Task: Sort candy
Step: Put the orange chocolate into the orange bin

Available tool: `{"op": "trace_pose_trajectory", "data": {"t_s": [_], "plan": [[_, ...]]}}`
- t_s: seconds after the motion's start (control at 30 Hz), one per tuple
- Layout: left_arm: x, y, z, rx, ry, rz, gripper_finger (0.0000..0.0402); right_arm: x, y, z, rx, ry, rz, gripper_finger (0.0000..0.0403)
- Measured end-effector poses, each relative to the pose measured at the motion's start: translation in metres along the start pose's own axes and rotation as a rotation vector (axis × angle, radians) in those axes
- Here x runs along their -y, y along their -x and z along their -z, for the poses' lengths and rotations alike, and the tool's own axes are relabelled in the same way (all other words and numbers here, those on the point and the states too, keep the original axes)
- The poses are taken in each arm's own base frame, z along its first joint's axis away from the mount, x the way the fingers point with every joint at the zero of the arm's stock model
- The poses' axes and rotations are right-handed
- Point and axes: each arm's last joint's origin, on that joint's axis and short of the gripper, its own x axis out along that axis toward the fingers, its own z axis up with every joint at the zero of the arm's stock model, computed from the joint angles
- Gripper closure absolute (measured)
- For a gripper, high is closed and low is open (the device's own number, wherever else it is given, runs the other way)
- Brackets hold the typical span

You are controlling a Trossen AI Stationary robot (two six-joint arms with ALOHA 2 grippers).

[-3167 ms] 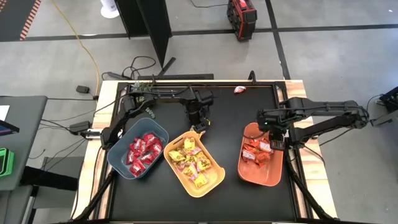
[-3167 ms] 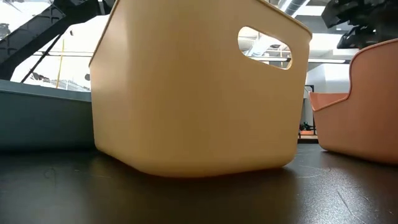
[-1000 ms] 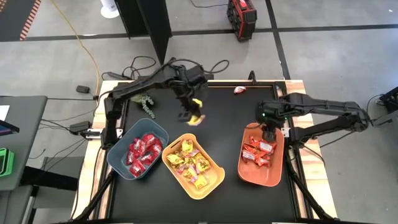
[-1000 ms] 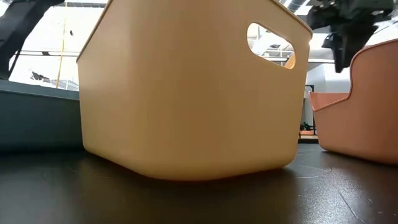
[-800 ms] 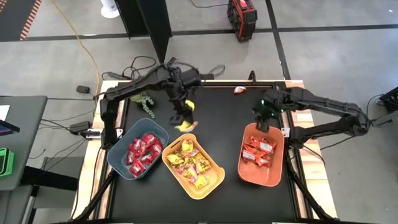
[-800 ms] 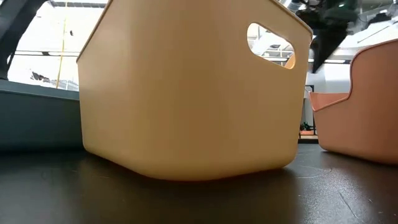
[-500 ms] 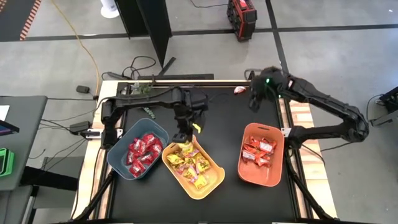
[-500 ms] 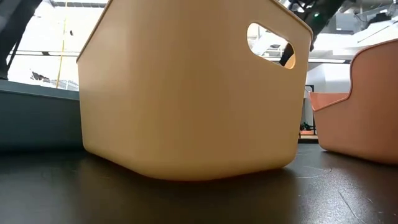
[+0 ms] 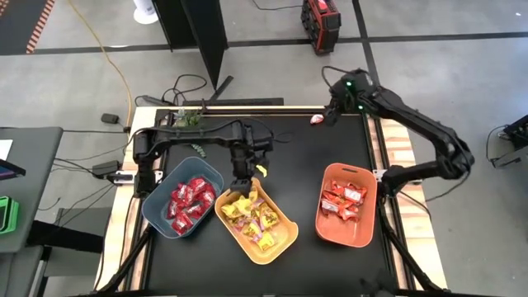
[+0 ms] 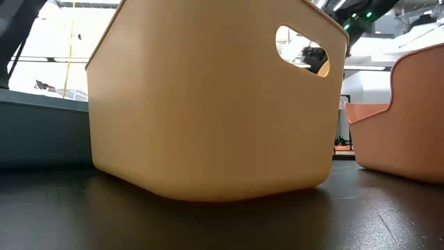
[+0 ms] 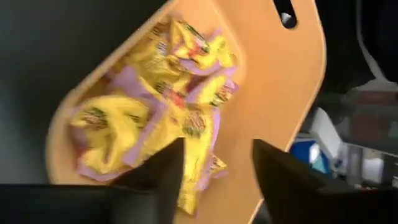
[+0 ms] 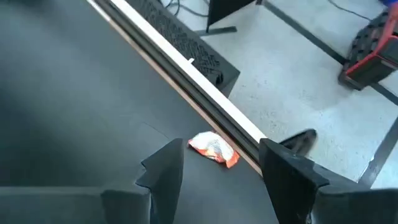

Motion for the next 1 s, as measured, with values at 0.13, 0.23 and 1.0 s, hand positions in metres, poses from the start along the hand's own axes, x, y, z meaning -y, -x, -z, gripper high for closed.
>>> {"op": "trace_pose_trajectory", "data": {"t_s": [0.13, 0.23, 1.0], "plan": [[0.002, 0.02, -0.003, 0.017, 0.015, -0.07, 0.0154, -0.001, -0.028, -0.003, -0.028, 0.003, -0.041, 0.0173], [0.005, 0.039, -0.007, 0.062, 0.023, -0.172, 0.0148, 0.001, -0.048, -0.009, -0.068, -0.016, -0.045, 0.0173], [0.063, 0.208, -0.013, 1.019, 0.033, -0.957, 0.0176, 0.027, -0.14, -0.01, -0.472, -0.46, 0.041, 0.0173]]}}
